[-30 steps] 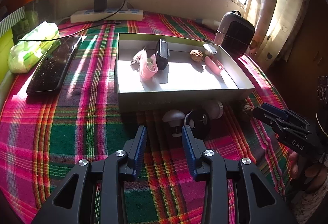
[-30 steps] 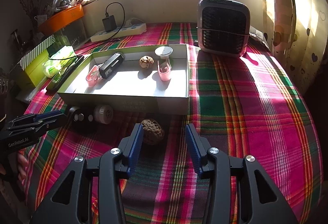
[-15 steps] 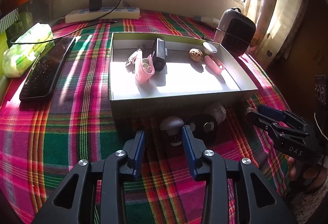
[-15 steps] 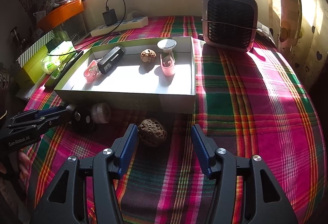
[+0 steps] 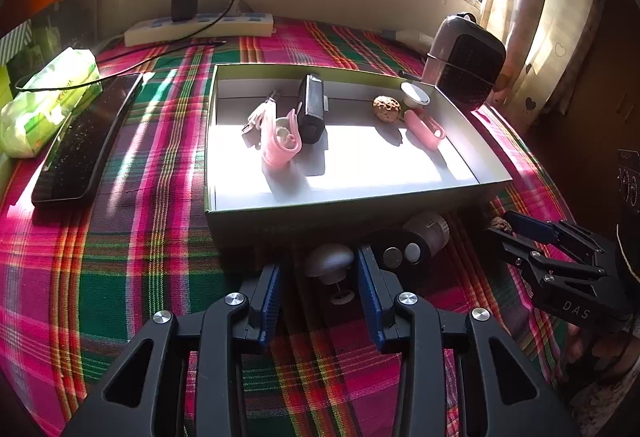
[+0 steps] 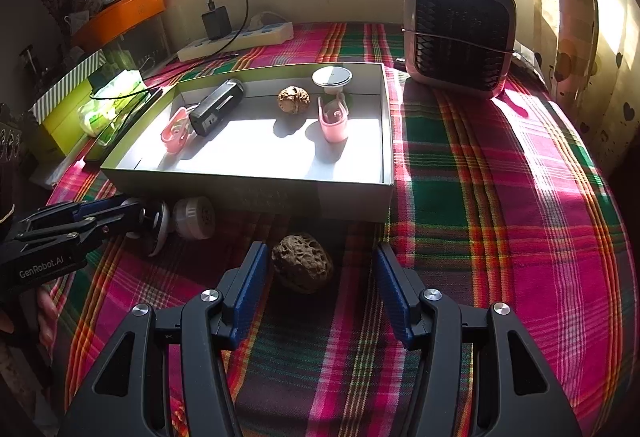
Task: Organize objects
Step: 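Move the left gripper to the white ball while the right gripper approaches the walnut, then close the left gripper on the white ball while the right gripper closes on the walnut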
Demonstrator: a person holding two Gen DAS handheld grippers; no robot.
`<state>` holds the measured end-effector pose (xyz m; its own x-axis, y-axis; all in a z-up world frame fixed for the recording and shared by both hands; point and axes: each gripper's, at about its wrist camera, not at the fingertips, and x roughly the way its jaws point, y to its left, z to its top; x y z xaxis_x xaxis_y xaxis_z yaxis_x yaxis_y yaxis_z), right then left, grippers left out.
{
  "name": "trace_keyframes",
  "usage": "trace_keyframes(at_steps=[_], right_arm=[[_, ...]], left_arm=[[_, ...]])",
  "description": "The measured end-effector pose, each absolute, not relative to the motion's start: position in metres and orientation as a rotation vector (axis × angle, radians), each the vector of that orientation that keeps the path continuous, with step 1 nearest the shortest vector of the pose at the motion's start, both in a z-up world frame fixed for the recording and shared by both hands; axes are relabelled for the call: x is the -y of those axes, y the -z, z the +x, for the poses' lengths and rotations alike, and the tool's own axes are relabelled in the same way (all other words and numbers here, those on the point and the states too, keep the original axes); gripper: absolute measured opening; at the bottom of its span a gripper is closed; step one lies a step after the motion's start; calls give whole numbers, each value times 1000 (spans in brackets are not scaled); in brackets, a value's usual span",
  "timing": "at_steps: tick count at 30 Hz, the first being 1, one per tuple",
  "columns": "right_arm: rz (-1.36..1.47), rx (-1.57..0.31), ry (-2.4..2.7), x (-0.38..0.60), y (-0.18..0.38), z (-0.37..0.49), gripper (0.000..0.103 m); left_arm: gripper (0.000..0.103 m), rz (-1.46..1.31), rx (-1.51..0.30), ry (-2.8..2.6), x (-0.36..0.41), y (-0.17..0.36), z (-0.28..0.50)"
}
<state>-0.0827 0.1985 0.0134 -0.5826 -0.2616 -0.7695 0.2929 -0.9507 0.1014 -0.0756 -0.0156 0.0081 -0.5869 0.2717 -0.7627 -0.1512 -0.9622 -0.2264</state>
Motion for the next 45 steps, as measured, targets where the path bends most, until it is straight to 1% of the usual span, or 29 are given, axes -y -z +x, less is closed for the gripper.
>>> trace_keyframes(at_steps=[13, 20, 23, 27, 34, 45], right_arm=[[1234, -80, 2554, -195, -12, -81, 54], [1231, -116, 2544, -191, -11, -80, 40], [1228, -122, 2542, -190, -11, -79, 37], [1224, -125, 2535, -188, -11, -78, 33], [1222, -129, 2537, -188, -11, -78, 33], [1222, -128, 2537, -188, -11, -78, 33]], left_arm=[[34, -1272, 235, -2613, 20, -7, -75], [31, -1268, 239, -2621, 22, -7, -73], [28, -1267, 238, -2625, 23, -7, -72], [27, -1265, 242, -2629, 23, -7, -72], [21, -1269, 236, -2642, 24, -6, -72], [19, -1267, 236, -2642, 24, -6, -71]])
